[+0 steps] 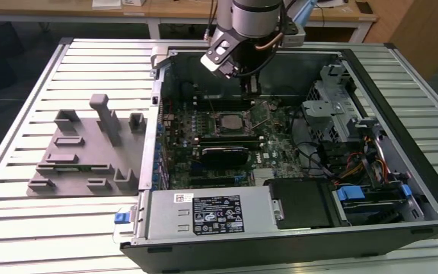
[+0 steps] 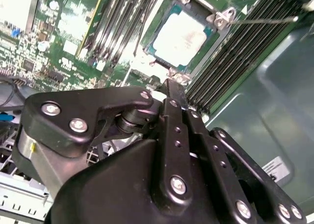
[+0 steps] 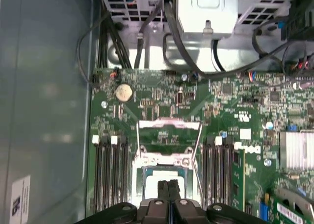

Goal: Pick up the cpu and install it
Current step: 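Close the cpu cover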

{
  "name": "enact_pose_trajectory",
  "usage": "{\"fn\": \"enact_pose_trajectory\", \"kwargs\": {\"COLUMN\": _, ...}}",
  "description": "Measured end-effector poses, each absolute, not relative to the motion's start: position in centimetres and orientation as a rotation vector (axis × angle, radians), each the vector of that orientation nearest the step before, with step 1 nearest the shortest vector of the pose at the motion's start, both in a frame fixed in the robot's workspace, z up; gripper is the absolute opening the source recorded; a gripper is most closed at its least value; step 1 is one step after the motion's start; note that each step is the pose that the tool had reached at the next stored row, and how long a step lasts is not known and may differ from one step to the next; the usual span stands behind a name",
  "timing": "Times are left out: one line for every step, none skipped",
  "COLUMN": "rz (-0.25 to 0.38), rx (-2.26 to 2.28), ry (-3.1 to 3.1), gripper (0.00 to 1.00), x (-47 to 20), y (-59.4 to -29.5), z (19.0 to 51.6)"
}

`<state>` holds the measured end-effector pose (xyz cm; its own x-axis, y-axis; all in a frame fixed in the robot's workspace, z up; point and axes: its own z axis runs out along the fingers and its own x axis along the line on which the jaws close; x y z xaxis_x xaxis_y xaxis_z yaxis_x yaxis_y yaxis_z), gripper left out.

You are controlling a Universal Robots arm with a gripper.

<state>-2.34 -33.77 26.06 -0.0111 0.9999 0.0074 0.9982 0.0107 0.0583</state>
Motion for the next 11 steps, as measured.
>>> {"fn": "enact_pose_trajectory", "kwargs": {"rz": 0.072, "rx": 2.184, "ry": 2.207, "gripper": 0.11, "x": -2.2, "y": -33.8, "z": 26.1}}
{"fn": "enact_pose_trajectory", "kwargs": {"rz": 0.072, "rx": 2.184, "ry": 2.207, "gripper": 0.11, "x": -2.0, "y": -33.8, "z": 26.1}}
{"fn": "enact_pose_trajectory", "kwargs": {"rz": 0.072, "rx": 2.184, "ry": 2.207, "gripper": 0.11, "x": -1.5, "y": -33.8, "z": 26.1}}
{"fn": "enact_pose_trajectory", "kwargs": {"rz": 0.072, "rx": 2.184, "ry": 2.207, "gripper": 0.11, "x": -1.4, "y": -33.8, "z": 26.1}}
{"fn": "enact_pose_trajectory", "kwargs": {"rz": 0.072, "rx": 2.184, "ry": 2.207, "gripper": 0.11, "x": -1.3, "y": -33.8, "z": 26.1}}
{"fn": "enact_pose_trajectory", "kwargs": {"rz": 0.072, "rx": 2.184, "ry": 2.207, "gripper": 0.11, "x": -1.2, "y": -33.8, "z": 26.1}}
{"fn": "enact_pose_trajectory", "kwargs": {"rz": 0.072, "rx": 2.184, "ry": 2.207, "gripper": 0.11, "x": -1.1, "y": -33.8, "z": 26.1}}
{"fn": "enact_pose_trajectory", "kwargs": {"rz": 0.072, "rx": 2.184, "ry": 2.207, "gripper": 0.11, "x": -1.0, "y": -33.8, "z": 26.1}}
{"fn": "enact_pose_trajectory", "kwargs": {"rz": 0.072, "rx": 2.184, "ry": 2.207, "gripper": 0.11, "x": -1.0, "y": -33.8, "z": 26.1}}
{"fn": "enact_pose_trajectory", "kwargs": {"rz": 0.072, "rx": 2.184, "ry": 2.207, "gripper": 0.11, "x": -0.9, "y": -33.8, "z": 26.1}}
{"fn": "enact_pose_trajectory", "kwargs": {"rz": 0.072, "rx": 2.184, "ry": 2.207, "gripper": 0.11, "x": -0.7, "y": -33.8, "z": 26.1}}
